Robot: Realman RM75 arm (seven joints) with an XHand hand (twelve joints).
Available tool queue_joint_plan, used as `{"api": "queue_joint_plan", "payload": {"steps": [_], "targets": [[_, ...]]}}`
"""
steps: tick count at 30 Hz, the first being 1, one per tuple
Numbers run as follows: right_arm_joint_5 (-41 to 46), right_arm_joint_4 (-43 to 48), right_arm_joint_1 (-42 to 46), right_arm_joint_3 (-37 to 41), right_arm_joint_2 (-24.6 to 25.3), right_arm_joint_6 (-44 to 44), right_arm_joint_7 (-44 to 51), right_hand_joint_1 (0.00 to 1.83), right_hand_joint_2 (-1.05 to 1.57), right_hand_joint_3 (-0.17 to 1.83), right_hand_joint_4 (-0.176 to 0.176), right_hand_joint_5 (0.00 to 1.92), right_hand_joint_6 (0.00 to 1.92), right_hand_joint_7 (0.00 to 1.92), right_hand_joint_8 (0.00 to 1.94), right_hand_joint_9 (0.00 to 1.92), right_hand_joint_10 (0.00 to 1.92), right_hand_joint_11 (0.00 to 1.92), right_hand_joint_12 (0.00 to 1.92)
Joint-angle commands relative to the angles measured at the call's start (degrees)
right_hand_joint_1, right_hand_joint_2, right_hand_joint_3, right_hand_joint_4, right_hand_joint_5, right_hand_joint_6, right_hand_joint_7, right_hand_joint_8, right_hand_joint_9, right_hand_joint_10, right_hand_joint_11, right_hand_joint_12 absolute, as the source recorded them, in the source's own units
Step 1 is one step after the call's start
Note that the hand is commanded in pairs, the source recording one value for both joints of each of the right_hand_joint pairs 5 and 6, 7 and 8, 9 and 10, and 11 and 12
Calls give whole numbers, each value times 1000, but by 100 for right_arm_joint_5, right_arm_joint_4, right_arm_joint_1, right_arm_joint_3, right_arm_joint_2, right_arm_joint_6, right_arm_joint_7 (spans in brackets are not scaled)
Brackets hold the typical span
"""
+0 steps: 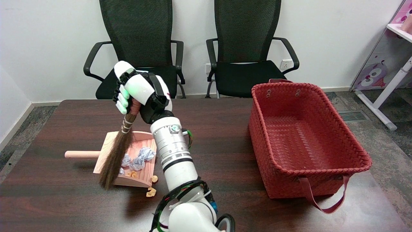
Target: Sweep the paper ball into the dustpan.
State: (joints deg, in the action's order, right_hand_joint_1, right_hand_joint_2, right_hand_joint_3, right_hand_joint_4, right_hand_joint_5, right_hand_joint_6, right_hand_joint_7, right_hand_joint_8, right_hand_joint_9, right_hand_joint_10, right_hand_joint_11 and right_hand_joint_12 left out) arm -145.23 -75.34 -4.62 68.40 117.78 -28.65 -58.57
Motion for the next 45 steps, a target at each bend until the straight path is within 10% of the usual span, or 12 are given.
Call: {"api": "queue_joint_plan", "payload": {"steps": [1,45], "targets": [[-84,-385,-71,207,-843,421,1985,916,1556,956,-1,1920,1920,1920,1920,1920,1920,1920,1920],[-20,-7,-403,-465,-1355,413,5338,1008,1571,540,15,1920,1920,1920,1920,1920,1920,1920,1920]]}}
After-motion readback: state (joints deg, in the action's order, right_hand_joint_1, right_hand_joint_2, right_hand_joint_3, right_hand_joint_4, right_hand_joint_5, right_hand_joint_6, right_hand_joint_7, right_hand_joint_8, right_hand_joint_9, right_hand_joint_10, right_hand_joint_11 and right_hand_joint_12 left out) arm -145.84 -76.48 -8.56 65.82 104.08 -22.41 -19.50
